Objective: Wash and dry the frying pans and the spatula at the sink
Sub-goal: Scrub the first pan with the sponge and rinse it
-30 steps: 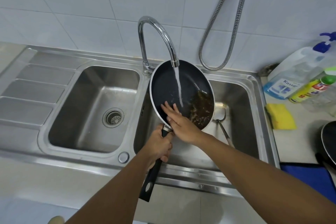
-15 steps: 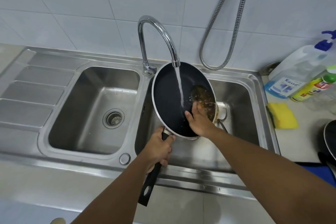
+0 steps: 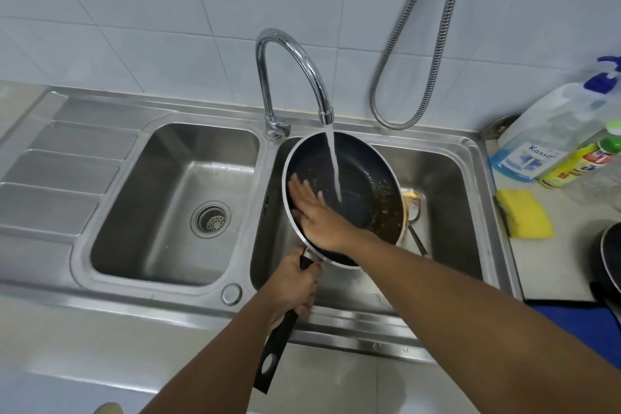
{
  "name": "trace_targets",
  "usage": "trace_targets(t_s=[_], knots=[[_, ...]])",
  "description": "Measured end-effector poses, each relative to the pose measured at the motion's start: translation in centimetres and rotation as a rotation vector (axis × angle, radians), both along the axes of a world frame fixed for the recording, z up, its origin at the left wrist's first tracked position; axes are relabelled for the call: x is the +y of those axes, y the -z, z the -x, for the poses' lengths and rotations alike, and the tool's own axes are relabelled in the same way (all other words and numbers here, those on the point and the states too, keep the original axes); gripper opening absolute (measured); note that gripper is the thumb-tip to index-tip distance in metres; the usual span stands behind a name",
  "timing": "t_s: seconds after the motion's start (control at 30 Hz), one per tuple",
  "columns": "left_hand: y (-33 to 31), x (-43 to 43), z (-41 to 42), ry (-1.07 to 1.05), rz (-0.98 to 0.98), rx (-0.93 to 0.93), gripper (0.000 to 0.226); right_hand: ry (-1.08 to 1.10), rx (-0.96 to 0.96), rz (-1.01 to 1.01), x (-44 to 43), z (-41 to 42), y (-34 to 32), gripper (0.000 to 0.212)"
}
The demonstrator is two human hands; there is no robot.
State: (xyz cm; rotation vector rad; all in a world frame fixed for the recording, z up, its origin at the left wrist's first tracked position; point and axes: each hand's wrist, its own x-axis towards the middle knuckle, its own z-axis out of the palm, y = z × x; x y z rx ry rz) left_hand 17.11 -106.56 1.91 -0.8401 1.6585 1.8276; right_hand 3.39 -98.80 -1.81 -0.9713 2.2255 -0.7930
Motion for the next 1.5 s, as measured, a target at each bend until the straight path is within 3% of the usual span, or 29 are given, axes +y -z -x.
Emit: trace_targets(t_s=[0.17,0.3,0.4,0.5,0.7,0.77,0.93,1.03,1.13,1.5], knots=[[-0.2,-0.9,0.0,-0.038,-0.032,-0.011,0.014,-0.142,0.031,0.045,6.4,-1.4,1.5,0.059],[-0.7,-1.2,-0.2,-0.039,-0.056,0.005,0.015,0.052,0.191,-0.154,11.2,-0.4,2.6,0.061],[-0.9,-1.2,0.0,-0.023,-0.034,0.021,0.013,0.269,0.088,-0.32,10.3,-0.5,2.4,0.071],[-0.9,-0.8,0.5,-0.024,0.013,0.055,0.011,0.338,-0.066,-0.229,6.9,-2.1,1.8,0.07],[-0.3,-1.9,0.9,-0.063,0.089,0.102,0.017,0.134,-0.053,0.045,5.1,-4.8,0.7,0.048],[-0.3,-2.0,0.6,-0.078,0.096,0.103,0.019,0.089,-0.034,0.015,6.4,-4.4,0.9,0.05],[-0.1,-1.4,0.4,-0.092,0.143,0.12,0.015,0.096,0.126,-0.284,10.1,-2.0,1.6,0.053],[0.2,-1.1,0.6,-0.068,0.199,0.137,0.015,0.234,0.166,-0.265,11.3,-1.6,1.5,0.039],[0.8,-0.7,1.2,-0.085,0.243,0.156,0.018,0.352,0.167,-0.232,12.4,-1.5,1.3,0.037],[0.8,0.2,2.0,-0.1,0.396,0.19,0.035,0.421,0.097,-0.179,11.8,-0.7,-0.7,0.038]])
